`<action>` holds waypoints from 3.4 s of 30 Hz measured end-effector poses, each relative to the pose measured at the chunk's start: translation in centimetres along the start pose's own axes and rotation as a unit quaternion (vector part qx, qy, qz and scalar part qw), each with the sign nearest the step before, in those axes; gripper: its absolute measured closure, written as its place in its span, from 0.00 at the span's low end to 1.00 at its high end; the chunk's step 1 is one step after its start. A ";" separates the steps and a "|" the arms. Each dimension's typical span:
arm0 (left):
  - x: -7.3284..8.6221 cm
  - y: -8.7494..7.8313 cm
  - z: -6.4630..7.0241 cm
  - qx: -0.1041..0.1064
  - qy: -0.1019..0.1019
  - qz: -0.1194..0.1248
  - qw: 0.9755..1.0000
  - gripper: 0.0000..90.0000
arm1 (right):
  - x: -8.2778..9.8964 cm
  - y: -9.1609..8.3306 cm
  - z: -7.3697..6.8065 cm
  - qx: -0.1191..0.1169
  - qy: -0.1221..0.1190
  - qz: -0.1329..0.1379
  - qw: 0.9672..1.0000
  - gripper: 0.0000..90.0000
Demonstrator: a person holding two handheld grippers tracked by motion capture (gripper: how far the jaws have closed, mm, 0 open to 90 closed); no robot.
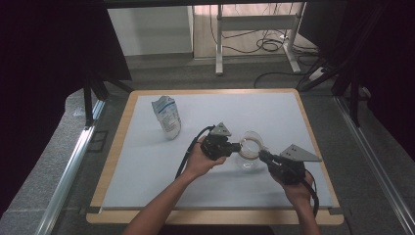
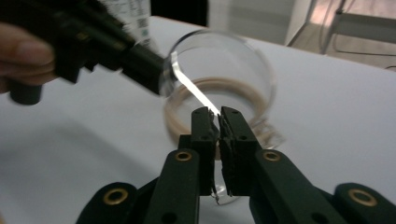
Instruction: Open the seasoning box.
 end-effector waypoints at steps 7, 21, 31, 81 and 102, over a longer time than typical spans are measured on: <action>-0.5 -0.3 0.1 -0.002 0.006 0.001 1.000 1.00 | 2.7 1.9 -1.9 -0.028 -0.017 -0.041 0.999 0.78; -1.0 -0.4 0.5 -0.001 0.009 0.004 1.000 1.00 | 4.3 6.5 -4.6 -0.060 -0.040 -0.090 0.993 0.63; -1.5 -0.6 0.7 0.001 0.012 0.006 1.000 1.00 | 4.6 7.6 -5.3 -0.060 -0.055 -0.104 0.991 0.59; -3.6 -1.9 1.6 0.003 0.034 0.014 0.999 0.94 | 4.9 7.6 -6.1 -0.054 -0.079 -0.113 0.989 0.54; 4.3 -6.3 -2.2 -0.044 -0.020 0.006 0.999 0.47 | 4.7 7.8 -6.1 -0.055 -0.079 -0.111 0.989 0.52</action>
Point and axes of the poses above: each handheld gripper's, and its own axes: y roughly forward along the jaws, x roughly out of its underside, z roughly to its right, the point moved 2 cm from there along y, roughly forward along the jaws
